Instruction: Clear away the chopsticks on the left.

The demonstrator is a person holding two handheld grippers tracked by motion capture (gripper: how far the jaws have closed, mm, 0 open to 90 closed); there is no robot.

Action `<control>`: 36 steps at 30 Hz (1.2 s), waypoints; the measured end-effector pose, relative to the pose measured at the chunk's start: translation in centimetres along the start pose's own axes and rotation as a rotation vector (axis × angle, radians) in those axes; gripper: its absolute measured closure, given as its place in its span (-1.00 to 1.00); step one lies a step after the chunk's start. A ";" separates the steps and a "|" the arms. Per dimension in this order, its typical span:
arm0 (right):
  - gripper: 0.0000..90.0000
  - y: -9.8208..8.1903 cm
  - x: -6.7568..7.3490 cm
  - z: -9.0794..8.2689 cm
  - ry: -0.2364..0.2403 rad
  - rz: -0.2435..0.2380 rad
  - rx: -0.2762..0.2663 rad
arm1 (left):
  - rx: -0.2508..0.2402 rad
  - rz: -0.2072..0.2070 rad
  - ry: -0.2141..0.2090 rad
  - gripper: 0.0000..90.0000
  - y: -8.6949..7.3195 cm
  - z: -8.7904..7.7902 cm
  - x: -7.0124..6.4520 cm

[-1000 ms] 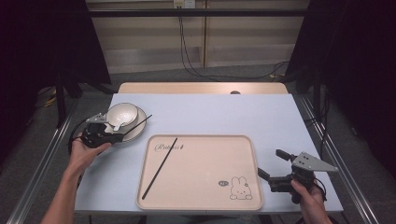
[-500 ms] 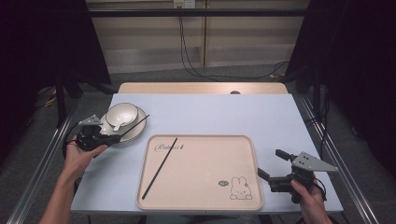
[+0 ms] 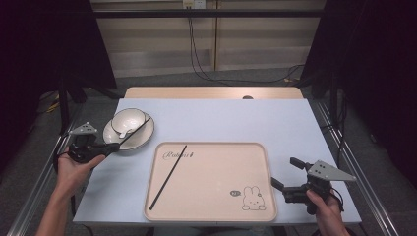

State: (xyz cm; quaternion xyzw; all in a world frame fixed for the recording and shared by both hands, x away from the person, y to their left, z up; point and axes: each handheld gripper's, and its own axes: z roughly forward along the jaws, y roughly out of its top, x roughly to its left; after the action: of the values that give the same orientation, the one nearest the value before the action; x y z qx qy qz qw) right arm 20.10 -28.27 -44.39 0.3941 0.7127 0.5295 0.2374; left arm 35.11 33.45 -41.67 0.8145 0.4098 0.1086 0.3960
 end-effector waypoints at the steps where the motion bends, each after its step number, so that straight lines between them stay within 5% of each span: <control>1: -0.97 0.0 0.0 0.0 0.001 0.001 0.001 | -0.002 -0.004 0.002 0.92 -0.1 -0.1 -0.2; 12: -0.97 0.0 0.1 0.0 0.008 -0.003 0.000 | -0.036 -0.058 -0.014 0.92 -1.4 -1.4 -3.5; 25: -0.97 0.1 0.2 0.0 0.011 -0.013 -0.001 | -0.050 -0.117 0.030 0.92 -2.1 -1.1 -8.9; 36: -0.97 0.1 0.2 0.1 0.010 -0.011 -0.002 | -0.085 -0.154 0.008 0.92 -1.8 -0.8 -12.4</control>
State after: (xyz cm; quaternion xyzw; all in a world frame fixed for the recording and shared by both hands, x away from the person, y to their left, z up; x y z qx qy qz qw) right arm 20.08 -28.04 -44.32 0.3873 0.7155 0.5309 0.2371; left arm 25.68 25.17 -40.61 0.7626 0.4679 0.0981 0.4358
